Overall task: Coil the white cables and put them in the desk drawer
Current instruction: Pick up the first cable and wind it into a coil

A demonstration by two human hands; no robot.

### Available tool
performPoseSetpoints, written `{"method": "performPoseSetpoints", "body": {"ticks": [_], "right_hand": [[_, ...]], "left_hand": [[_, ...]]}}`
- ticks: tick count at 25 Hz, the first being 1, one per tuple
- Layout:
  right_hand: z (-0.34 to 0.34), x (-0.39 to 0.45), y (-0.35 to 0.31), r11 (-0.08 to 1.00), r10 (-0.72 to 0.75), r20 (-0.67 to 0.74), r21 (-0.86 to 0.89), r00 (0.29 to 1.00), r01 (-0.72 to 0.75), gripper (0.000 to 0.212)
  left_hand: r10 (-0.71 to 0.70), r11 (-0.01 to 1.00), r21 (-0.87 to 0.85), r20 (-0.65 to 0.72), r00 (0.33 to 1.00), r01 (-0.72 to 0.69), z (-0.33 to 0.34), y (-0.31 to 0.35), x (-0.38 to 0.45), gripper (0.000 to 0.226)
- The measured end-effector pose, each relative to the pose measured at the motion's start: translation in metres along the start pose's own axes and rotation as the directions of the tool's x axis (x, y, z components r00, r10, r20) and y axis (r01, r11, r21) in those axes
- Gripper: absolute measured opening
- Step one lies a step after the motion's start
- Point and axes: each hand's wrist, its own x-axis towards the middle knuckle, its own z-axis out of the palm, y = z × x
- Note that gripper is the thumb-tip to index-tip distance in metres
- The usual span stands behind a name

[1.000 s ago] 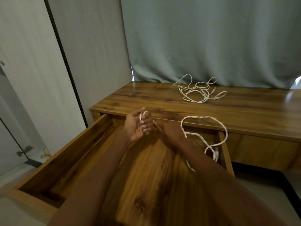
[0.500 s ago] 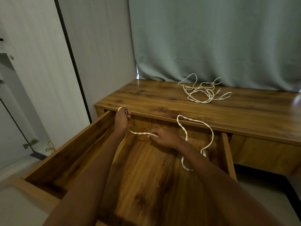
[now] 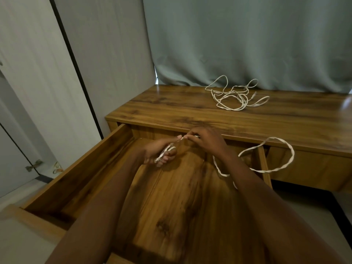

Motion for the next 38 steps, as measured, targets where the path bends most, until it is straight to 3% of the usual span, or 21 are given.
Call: {"method": "performPoseSetpoints", "body": {"ticks": [3,6,9,12,14,16,17,19,20,21,22,23,25,27,29,32,34,36,38], "right_hand": [[0.007,-0.001,-0.006,0.984,0.127,0.034,0.118,0.991,-0.13,0.035],[0.02,-0.004,-0.018,0.899,0.215,0.11,0.366,0.97,-0.241,0.054],[0.037,-0.009,-0.026,0.746,0.23,0.291,0.559,0.928,-0.361,0.038],[0.048,-0.014,-0.032,0.649,0.162,0.564,0.558,0.81,-0.518,0.019],[0.05,-0.015,-0.038,0.711,0.095,0.707,0.445,0.701,-0.545,0.021],[0.046,-0.016,-0.05,0.816,0.056,0.774,0.329,0.631,-0.475,0.019],[0.045,-0.015,-0.055,0.869,0.052,0.781,0.271,0.622,-0.413,0.018],[0.037,-0.012,-0.067,0.974,0.015,0.724,0.146,0.689,-0.174,0.017],[0.033,-0.009,-0.071,0.996,-0.03,0.662,0.085,0.749,-0.036,0.016],[0.028,-0.007,-0.072,0.997,-0.071,0.583,0.051,0.809,0.05,0.014],[0.023,-0.004,-0.071,0.995,-0.098,0.495,0.054,0.863,0.083,0.013],[0.017,-0.003,-0.068,0.992,-0.115,0.391,0.093,0.913,0.085,0.014],[0.01,0.0,-0.055,0.973,-0.122,0.211,0.216,0.97,0.075,0.018],[0.004,0.0,-0.045,0.956,-0.092,0.098,0.288,0.991,0.06,0.021],[-0.002,-0.001,-0.041,0.963,-0.018,0.016,0.269,1.0,0.013,0.026],[-0.008,-0.002,-0.03,0.981,0.121,-0.003,0.152,0.993,-0.119,0.039],[-0.006,-0.002,-0.016,0.976,0.193,0.001,0.099,0.981,-0.193,0.048],[-0.003,-0.003,-0.007,0.973,0.226,0.046,0.032,0.973,-0.228,0.054],[0.001,-0.004,-0.008,0.967,0.253,0.146,-0.078,0.956,-0.243,0.055]], "left_hand": [[0.218,0.944,-0.268,0.077,0.973,-0.19,-0.004,0.001,0.0,0.046],[0.469,0.725,-0.604,0.08,0.88,-0.331,0.001,0.009,0.001,0.042],[0.608,0.416,-0.72,-0.234,0.758,-0.555,-0.001,0.019,-0.001,0.038],[0.467,0.228,-0.591,-0.631,0.62,-0.774,-0.009,0.021,-0.007,0.035],[0.333,0.153,-0.497,-0.788,0.518,-0.854,-0.015,0.018,-0.008,0.035],[0.233,0.199,-0.377,-0.878,0.418,-0.904,-0.022,0.015,-0.006,0.036],[0.19,0.318,-0.27,-0.921,0.34,-0.909,-0.027,0.012,-0.005,0.037],[0.186,0.648,-0.007,-0.968,0.167,-0.762,-0.037,-0.002,-0.004,0.039],[0.239,0.773,0.118,-0.964,0.114,-0.623,-0.042,-0.01,-0.003,0.041],[0.313,0.852,0.231,-0.944,0.105,-0.47,-0.047,-0.019,-0.003,0.044],[0.377,0.894,0.316,-0.914,0.152,-0.318,-0.053,-0.027,-0.002,0.048],[0.415,0.907,0.375,-0.876,0.247,-0.194,-0.057,-0.031,-0.002,0.051],[0.414,0.89,0.452,-0.759,0.503,-0.051,-0.056,-0.03,-0.001,0.057],[0.38,0.854,0.519,-0.588,0.714,-0.028,-0.038,-0.023,0.001,0.06],[0.287,0.912,0.394,-0.414,0.864,-0.114,-0.011,-0.011,-0.001,0.058],[0.131,0.991,0.008,-0.19,0.973,-0.132,0.01,0.005,-0.007,0.085],[0.159,0.983,-0.084,-0.052,0.986,-0.163,0.011,0.011,-0.008,0.087],[0.275,0.951,-0.157,0.034,0.961,-0.266,0.01,0.014,-0.008,0.07],[0.396,0.878,-0.295,0.006,0.918,-0.377,0.009,0.015,-0.007,0.044]]}}
